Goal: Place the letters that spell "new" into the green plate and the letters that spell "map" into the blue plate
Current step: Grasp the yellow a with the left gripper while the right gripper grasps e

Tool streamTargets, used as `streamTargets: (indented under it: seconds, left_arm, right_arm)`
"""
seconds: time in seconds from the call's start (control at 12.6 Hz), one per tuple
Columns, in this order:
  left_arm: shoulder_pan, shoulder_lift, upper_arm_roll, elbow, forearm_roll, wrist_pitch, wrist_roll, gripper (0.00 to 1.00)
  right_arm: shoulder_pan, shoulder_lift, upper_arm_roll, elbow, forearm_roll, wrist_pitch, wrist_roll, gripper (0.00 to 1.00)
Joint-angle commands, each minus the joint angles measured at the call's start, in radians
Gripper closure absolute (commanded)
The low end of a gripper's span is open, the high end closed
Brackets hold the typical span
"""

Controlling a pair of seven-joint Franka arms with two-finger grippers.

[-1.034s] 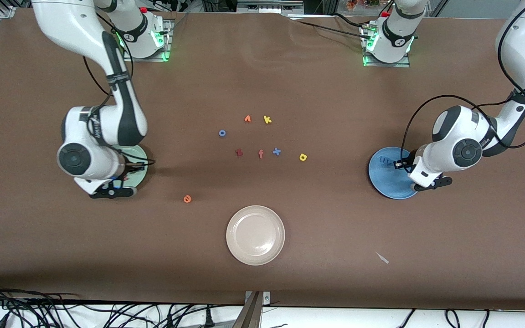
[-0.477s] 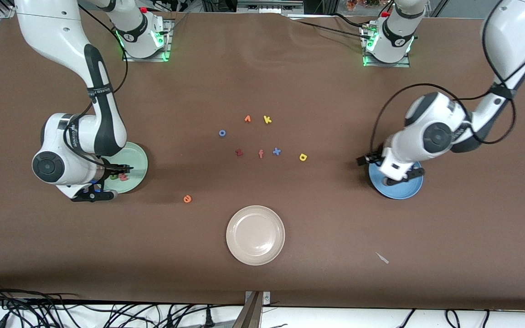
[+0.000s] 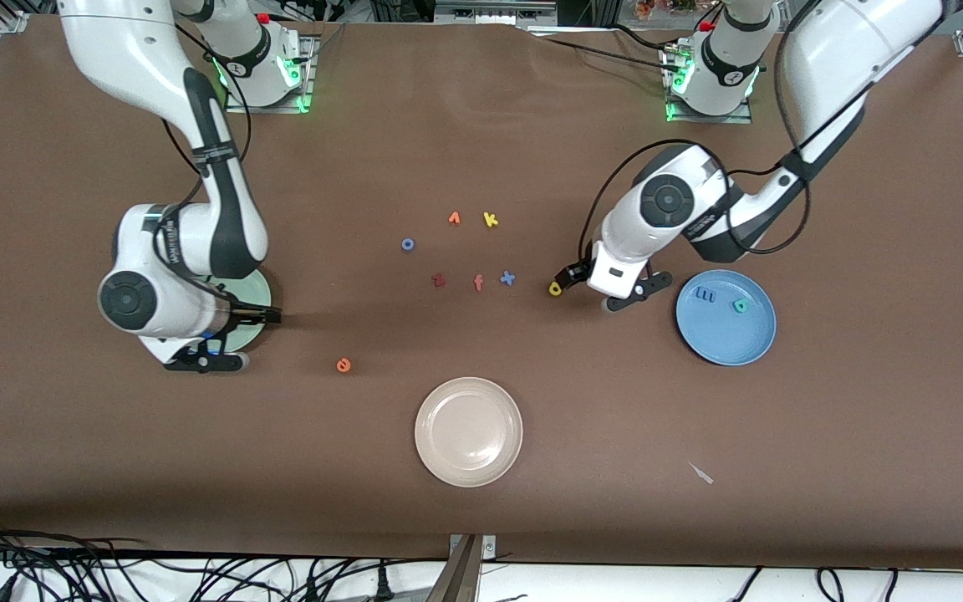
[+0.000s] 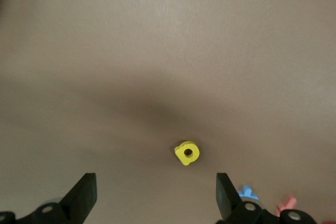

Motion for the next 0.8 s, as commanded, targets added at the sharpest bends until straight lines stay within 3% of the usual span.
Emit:
streamTargets:
  seconds: [0.0, 0.16, 0.48, 0.72]
  left_arm:
    - [-0.169, 0.050, 0.148, 0.065, -0.015, 0.020, -0.096, 0.00]
    - [-0.197, 0.079, 0.170, 0.075, -0.012, 0.070, -0.148, 0.03]
    - [-0.281, 0.091, 0.251, 0.075, -0.012, 0.122, -0.173, 0.05]
    - [-0.310, 0.090, 0.279, 0.078, -0.013, 0.130, -0.174, 0.15]
  right_arm:
    - [0.048, 0.046, -0.005, 0.052, 0.037, 0.024, 0.106, 0.00]
    - [0.093, 0.098, -0.005, 0.078, 0.092, 0.088, 0.184, 0.00]
    - [0.137, 0.149, -0.005, 0.080, 0.112, 0.219, 0.285, 0.00]
    - [0.140, 0.186, 0.020, 0.090, 0.136, 0.272, 0.286, 0.00]
